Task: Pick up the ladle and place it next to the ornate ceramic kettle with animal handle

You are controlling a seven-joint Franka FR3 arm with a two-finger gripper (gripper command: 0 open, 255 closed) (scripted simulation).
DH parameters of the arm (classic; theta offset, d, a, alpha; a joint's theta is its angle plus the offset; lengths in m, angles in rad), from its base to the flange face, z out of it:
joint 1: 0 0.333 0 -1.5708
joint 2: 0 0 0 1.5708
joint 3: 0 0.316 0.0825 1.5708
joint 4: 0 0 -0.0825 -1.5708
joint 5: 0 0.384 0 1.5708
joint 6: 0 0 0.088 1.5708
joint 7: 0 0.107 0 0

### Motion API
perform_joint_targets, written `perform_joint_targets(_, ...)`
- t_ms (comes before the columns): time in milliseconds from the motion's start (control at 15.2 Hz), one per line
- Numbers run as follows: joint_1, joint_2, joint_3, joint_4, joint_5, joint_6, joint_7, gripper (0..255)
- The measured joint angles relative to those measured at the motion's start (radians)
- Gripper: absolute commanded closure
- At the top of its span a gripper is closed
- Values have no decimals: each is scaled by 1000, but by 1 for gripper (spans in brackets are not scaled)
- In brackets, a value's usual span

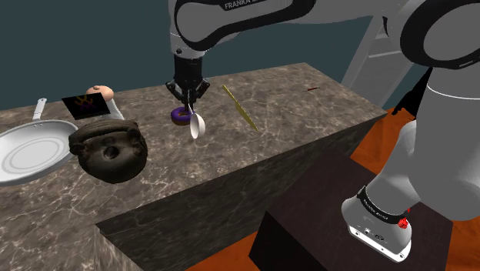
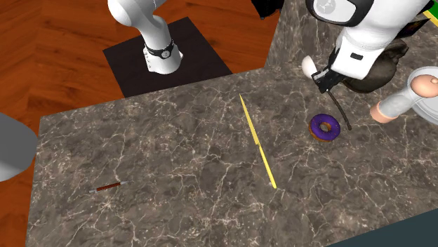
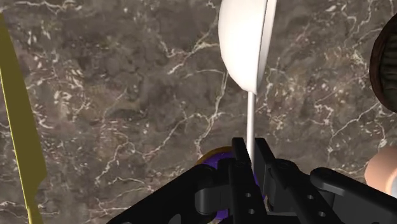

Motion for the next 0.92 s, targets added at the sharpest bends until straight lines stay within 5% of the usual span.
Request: perform_joint_targets(924, 0, 54, 1, -115, 6, 169, -16, 255)
